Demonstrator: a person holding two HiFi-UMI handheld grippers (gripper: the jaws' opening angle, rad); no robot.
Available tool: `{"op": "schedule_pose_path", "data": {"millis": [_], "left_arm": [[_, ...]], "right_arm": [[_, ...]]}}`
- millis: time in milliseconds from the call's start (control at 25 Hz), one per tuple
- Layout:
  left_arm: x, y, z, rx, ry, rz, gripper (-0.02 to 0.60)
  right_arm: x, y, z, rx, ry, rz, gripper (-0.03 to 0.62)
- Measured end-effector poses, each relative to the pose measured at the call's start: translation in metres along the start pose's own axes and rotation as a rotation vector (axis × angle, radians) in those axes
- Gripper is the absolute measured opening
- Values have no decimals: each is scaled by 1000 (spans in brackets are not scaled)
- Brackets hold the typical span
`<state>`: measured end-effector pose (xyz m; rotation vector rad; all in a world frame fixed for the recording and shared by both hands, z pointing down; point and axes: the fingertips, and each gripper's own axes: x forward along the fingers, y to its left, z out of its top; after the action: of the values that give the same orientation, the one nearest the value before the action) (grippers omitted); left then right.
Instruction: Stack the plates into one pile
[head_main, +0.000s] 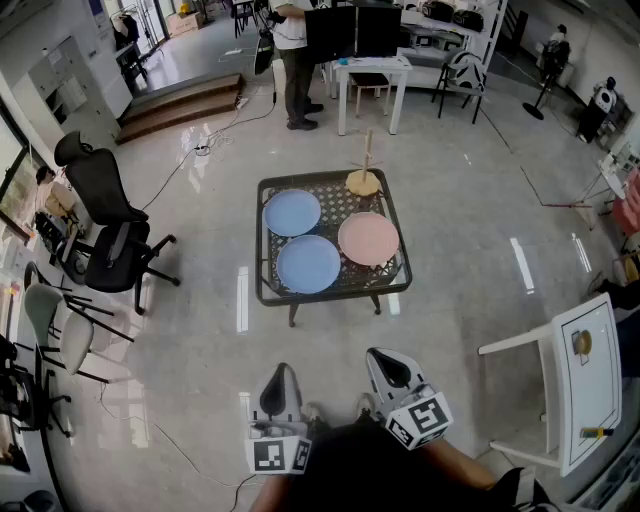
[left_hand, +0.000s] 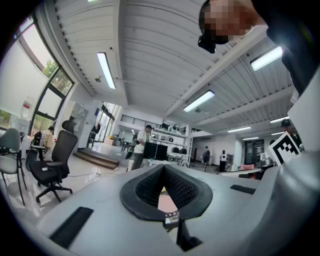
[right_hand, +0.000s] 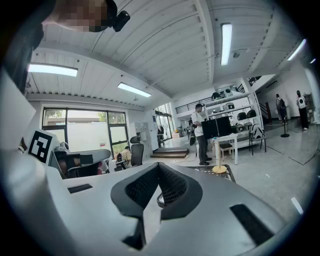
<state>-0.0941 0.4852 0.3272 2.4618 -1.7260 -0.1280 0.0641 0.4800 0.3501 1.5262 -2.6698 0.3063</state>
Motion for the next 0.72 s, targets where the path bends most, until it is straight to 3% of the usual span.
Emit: {"op": "schedule_pose_path", "data": {"millis": [720], "left_arm": [[6,-25,-2,-2,-13,24,15]], "right_arm": [[-16,-22,8,16,-33,7,8]]}}
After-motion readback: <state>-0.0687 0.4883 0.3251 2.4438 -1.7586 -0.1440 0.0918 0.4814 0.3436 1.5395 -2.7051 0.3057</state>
